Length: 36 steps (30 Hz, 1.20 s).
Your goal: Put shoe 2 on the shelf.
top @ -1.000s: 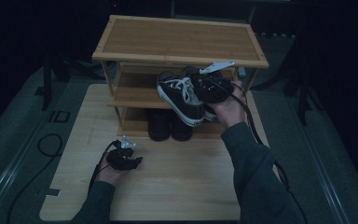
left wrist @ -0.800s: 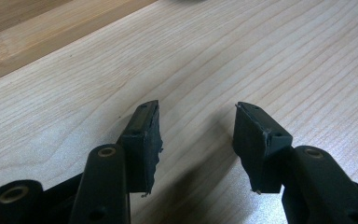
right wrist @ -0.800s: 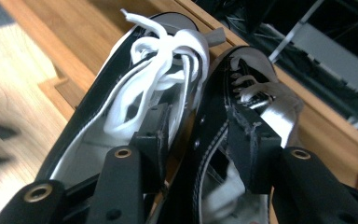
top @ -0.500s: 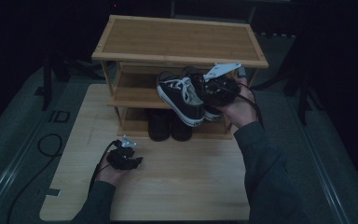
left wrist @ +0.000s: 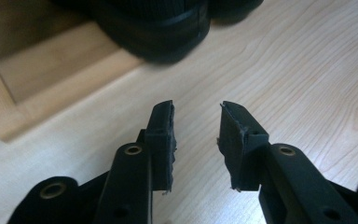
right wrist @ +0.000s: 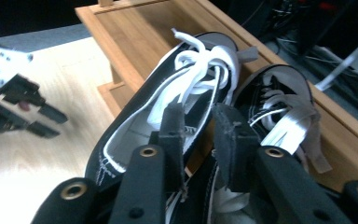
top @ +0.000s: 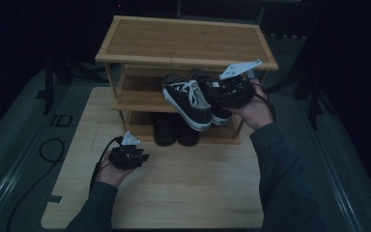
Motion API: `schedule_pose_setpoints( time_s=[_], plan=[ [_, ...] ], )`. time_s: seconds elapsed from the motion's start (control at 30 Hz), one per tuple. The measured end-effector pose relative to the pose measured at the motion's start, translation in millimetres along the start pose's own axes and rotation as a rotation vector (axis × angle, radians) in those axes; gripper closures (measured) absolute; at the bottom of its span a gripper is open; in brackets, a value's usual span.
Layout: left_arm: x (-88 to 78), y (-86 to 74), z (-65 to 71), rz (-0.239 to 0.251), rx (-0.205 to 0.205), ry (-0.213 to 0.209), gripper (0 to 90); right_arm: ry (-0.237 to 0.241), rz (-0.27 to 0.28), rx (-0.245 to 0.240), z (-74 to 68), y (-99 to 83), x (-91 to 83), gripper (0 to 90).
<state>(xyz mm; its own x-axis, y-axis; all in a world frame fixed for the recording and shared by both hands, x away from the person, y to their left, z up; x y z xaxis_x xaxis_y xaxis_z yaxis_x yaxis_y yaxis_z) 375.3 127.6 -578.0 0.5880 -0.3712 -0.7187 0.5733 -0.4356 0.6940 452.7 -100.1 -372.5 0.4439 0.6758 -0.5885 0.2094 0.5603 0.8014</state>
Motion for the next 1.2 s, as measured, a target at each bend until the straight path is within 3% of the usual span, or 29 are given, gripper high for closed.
schedule_pose_setpoints(
  time_s=[0.23, 0.3, 0.53, 0.7, 0.77, 1.2],
  plan=[
    [-11.9, 27.2, -1.7, 0.024, 0.024, -0.004, 70.9, 0.038, -0.012, -0.016, -5.6, -1.5, -0.5, 84.9],
    [-19.6, 45.7, -1.6, 0.05, 0.041, -0.009, 71.2, 0.043, -0.022, -0.028, -8.2, -3.4, -0.2, 86.9],
    [-30.1, 79.1, -0.9, 0.09, 0.069, -0.017, 75.7, 0.037, -0.027, -0.038, -9.1, -5.4, -2.8, 88.4],
    [-39.5, 107.5, -8.0, 0.131, 0.066, 0.012, 85.4, 0.03, -0.023, -0.038, -8.5, -5.6, -5.7, 86.8],
    [-40.0, 118.1, -10.0, 0.143, 0.064, 0.019, 90.0, 0.032, -0.021, -0.04, -8.4, -6.2, -5.9, 86.4],
    [-18.6, 165.1, -16.6, 0.138, 0.104, 0.104, 90.0, 0.029, -0.028, -0.054, -8.5, -10.7, -8.3, 85.3]
  ],
)
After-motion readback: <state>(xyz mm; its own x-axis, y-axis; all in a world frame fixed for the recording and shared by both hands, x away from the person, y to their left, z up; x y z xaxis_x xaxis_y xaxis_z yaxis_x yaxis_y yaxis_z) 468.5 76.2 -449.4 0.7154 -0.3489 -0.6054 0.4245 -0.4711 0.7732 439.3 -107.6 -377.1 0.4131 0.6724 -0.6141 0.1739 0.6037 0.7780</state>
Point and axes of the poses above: each handheld gripper's, and its own axes: x roughly forward along the jaws, y roughly out of its top, z roughly to its right, the point moved 10 cm from there along x, roughly forward along the jaws, and after that the axes turned 6 degrees about y, right-handed, at the moved point
